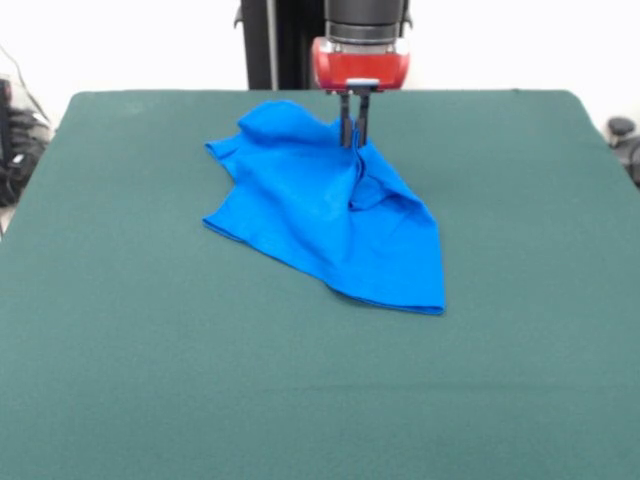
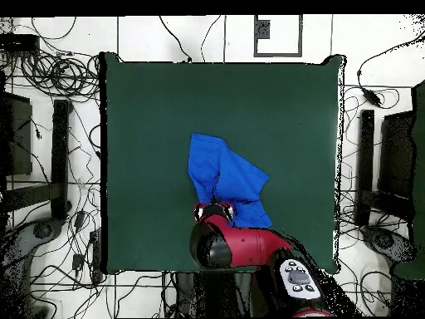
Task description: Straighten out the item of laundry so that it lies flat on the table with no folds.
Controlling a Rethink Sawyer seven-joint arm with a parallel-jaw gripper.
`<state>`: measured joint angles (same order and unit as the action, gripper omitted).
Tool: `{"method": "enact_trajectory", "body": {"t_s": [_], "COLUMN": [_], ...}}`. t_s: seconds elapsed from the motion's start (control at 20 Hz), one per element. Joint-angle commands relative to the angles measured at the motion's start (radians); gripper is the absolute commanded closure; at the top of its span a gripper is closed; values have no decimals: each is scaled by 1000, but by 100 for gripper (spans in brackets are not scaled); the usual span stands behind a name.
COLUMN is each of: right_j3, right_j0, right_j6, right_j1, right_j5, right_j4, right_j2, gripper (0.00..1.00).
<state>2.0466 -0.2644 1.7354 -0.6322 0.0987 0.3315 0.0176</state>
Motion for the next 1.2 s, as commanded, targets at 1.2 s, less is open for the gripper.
{"method": "enact_trajectory", "body": {"t_s": [1.2], "right_j3": [50], "right_j0": [15], "right_j6": [175], "right_j1": [-34], "right_j5": [-38], "right_j4": [-35], "right_j2": [59], "gripper": [100]}}
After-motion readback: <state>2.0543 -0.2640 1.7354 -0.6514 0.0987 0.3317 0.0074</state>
